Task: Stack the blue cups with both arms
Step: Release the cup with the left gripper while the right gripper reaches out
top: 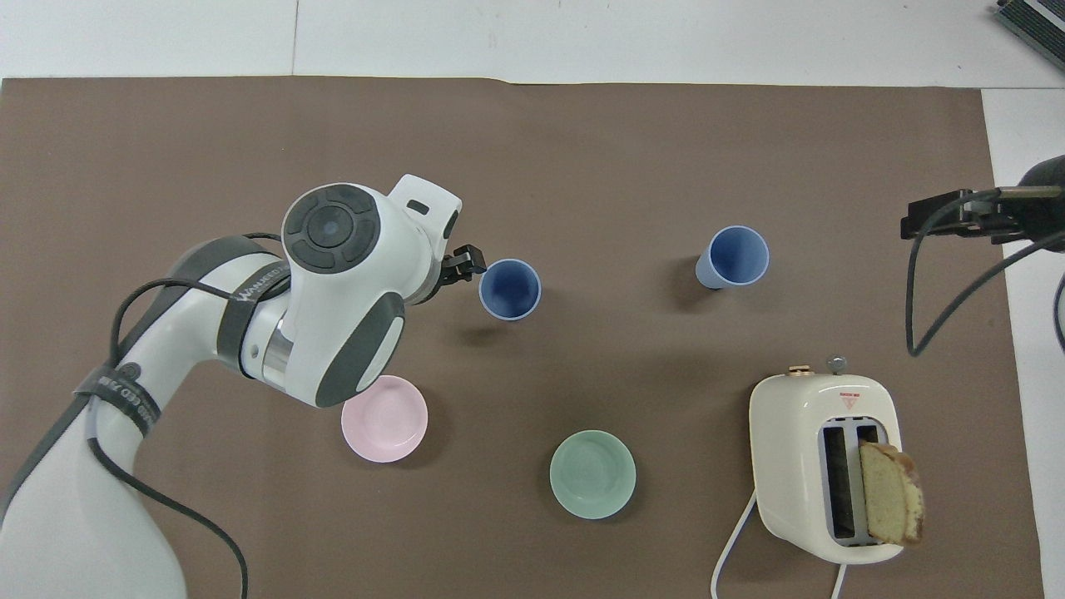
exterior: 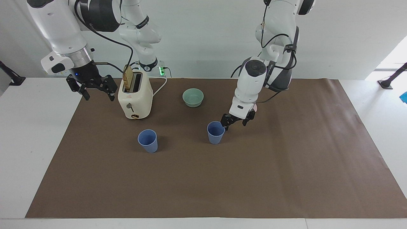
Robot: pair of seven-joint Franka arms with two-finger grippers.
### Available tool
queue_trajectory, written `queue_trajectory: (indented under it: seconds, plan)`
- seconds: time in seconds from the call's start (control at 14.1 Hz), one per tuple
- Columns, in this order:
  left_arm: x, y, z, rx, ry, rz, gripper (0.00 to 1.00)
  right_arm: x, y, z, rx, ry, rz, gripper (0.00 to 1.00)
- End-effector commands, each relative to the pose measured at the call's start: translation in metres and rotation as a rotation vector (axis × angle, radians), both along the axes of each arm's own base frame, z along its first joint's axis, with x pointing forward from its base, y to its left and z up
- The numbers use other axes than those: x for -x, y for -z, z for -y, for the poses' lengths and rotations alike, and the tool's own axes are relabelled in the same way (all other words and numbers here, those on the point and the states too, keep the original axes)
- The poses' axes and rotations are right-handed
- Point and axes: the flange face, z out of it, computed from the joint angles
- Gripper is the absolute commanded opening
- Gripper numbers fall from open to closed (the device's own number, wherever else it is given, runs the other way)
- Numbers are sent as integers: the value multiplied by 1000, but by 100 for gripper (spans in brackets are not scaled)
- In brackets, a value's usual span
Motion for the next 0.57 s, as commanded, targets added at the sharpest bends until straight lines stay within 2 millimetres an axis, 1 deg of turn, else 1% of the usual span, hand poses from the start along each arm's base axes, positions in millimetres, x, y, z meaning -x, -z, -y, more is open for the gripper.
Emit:
queue_trajectory:
  seconds: [0.0, 0.07, 0.14, 0.28, 0.42, 0.5]
  plan:
    - [-6, -34, -57, -44, 77, -11, 100, -4, 16, -4, -20, -14, 56, 100]
    - [-8, -45, -81, -55, 111, -20, 100, -11, 26, -5, -23, -16, 68, 100]
    - [-7, -53, -98, -65, 149, -35, 100, -16, 40, -4, -26, -15, 62, 100]
    - [-9, -68, -135, -76, 203, -48, 100, -27, 67, -20, -42, -38, 41, 100]
    - [-7, -82, -164, -83, 249, -58, 100, -32, 101, -26, -63, -50, -11, 100]
    - [-7, -88, -179, -85, 270, -62, 100, -37, 113, -36, -65, -78, -15, 100]
